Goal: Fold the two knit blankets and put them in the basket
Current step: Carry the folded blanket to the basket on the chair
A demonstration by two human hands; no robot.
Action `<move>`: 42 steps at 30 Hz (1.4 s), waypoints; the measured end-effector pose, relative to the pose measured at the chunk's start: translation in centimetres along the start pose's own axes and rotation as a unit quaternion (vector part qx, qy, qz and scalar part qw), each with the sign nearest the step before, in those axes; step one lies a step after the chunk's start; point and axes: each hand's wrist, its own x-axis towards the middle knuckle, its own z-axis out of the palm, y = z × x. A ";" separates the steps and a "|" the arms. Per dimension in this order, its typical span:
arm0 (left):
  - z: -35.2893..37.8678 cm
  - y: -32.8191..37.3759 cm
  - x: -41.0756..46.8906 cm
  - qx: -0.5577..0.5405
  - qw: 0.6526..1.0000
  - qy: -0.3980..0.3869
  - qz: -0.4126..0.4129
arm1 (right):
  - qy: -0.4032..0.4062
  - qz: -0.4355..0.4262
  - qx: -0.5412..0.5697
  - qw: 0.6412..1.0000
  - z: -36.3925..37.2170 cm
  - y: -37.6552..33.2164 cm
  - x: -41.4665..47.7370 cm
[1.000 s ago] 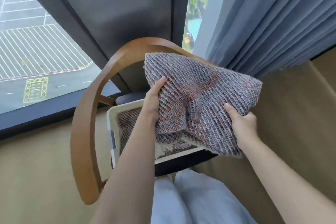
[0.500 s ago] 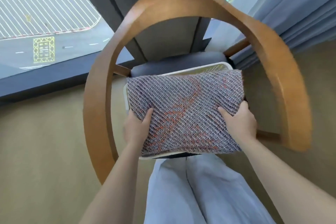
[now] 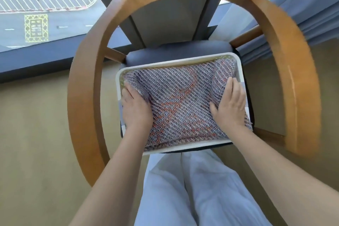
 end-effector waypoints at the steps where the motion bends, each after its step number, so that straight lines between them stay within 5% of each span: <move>1: -0.3 0.4 -0.6 0.012 0.998 0.045 0.039 | 0.039 -0.044 -0.001 0.998 0.0 0.0 -0.1; 4: 0.1 0.7 -2.2 0.066 0.981 0.111 0.146 | 0.034 -0.156 -0.006 0.987 0.1 0.2 0.3; 9: 3.0 -1.9 -1.0 0.156 0.979 -0.085 0.100 | -0.160 -0.079 -0.077 0.981 2.0 1.2 2.3; 13: 5.4 -1.8 1.5 0.173 0.975 -0.124 0.072 | -0.211 -0.053 -0.086 0.972 4.9 1.0 3.7; 19: 6.3 -1.6 3.3 0.190 0.968 -0.146 0.070 | -0.216 -0.045 -0.062 0.973 5.6 0.5 4.7; 25: 4.6 -0.7 -4.4 0.038 0.998 -0.054 0.011 | -0.197 0.090 0.158 0.963 1.9 -1.9 -1.7; 33: 8.5 -1.4 -4.1 0.068 0.977 -0.192 -0.060 | -0.348 0.104 0.031 0.931 5.6 -3.6 -1.4; 42: 8.1 -1.3 -2.1 0.093 0.955 -0.277 -0.053 | -0.358 0.102 0.008 0.928 5.9 -4.3 -0.6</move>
